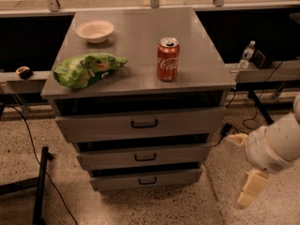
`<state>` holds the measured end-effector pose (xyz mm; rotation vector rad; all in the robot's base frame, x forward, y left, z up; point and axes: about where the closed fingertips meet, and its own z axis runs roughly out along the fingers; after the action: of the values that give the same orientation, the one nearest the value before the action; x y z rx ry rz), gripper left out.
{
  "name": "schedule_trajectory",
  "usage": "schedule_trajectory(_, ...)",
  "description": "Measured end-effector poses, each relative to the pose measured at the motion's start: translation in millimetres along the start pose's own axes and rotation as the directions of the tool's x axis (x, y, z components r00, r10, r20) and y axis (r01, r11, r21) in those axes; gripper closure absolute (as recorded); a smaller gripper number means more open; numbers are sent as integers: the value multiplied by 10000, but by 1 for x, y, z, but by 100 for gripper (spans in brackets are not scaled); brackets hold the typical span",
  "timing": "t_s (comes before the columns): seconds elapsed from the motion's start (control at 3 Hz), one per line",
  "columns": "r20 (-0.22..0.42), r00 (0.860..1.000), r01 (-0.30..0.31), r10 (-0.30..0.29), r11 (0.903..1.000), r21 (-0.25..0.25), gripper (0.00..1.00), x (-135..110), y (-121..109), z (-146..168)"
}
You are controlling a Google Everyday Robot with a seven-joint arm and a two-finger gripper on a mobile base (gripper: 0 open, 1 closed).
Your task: Open bottom drawer
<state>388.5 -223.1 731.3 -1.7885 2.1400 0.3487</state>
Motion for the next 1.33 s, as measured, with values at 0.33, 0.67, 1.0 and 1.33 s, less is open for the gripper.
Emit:
schedule_trajectory(0.33,239,9997,104,-107,9999,90,0,21,3,1)
schedule_trajectory(0.67,179,9993,323,-332,9982,496,0,11,-9,-11)
schedule_trajectory(1.0,1245,9918,198,-280,9976,666,0,6,-7,41)
schedule_trajectory(1.33,2213,9673,1050,-1239,9899,953,0,-1,-10,110)
